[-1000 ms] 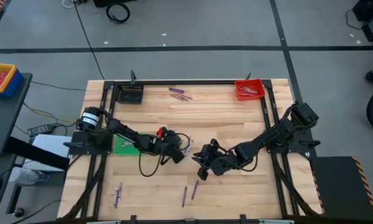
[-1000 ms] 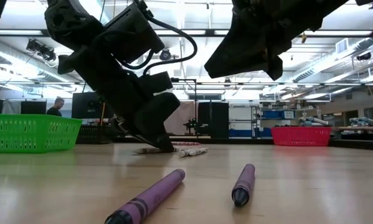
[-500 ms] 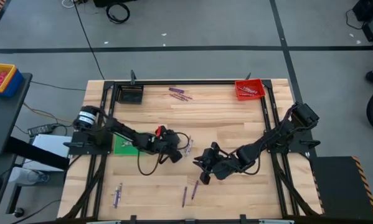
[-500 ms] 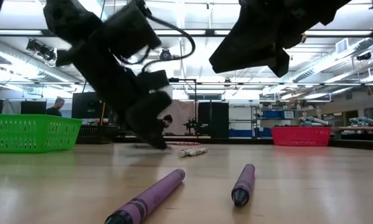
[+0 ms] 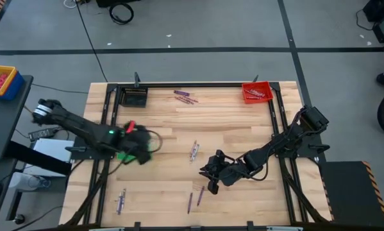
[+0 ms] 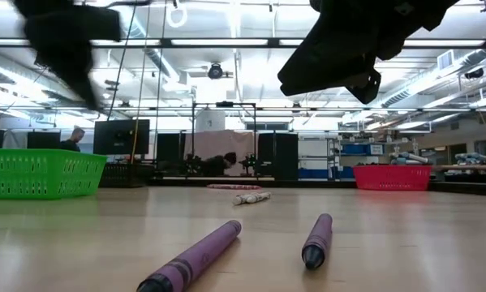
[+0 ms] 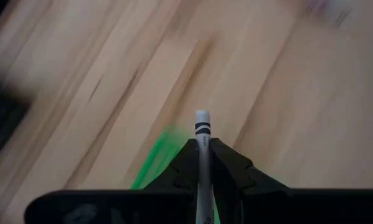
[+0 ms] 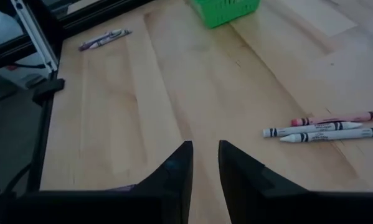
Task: Sort crayons
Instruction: Put the white crayon into the green bin
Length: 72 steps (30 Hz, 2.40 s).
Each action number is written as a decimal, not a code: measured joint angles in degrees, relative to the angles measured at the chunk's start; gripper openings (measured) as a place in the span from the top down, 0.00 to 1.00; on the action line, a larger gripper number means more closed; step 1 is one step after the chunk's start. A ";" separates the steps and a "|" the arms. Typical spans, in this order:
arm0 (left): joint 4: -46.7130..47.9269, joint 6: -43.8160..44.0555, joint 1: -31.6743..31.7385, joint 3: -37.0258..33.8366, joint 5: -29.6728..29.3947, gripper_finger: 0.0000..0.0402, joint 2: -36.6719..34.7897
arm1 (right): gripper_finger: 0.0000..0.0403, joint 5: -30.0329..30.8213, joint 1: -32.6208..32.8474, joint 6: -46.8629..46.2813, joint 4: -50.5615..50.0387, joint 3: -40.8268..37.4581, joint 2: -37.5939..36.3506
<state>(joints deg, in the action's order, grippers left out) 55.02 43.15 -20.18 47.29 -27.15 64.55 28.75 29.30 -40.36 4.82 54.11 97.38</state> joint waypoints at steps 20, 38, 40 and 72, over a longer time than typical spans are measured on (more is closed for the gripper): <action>-0.29 9.94 -3.60 -17.70 4.27 0.91 -3.73 | 0.80 -1.86 0.00 0.31 3.35 0.04 -0.02; -4.95 5.47 -3.68 -3.58 6.34 0.65 -3.80 | 0.80 -1.93 -0.02 1.99 2.15 0.07 -0.04; -14.29 0.25 -4.66 -1.19 1.20 0.64 -3.86 | 0.80 -1.93 -0.14 1.98 0.74 0.07 -0.07; -68.88 -2.08 -7.79 5.66 -14.71 0.64 47.65 | 0.80 10.84 5.95 -16.18 -28.74 0.04 -10.40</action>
<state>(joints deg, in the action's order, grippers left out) -13.86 41.07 -27.97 52.95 -41.86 112.20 39.59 35.24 -56.53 -23.92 54.15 86.98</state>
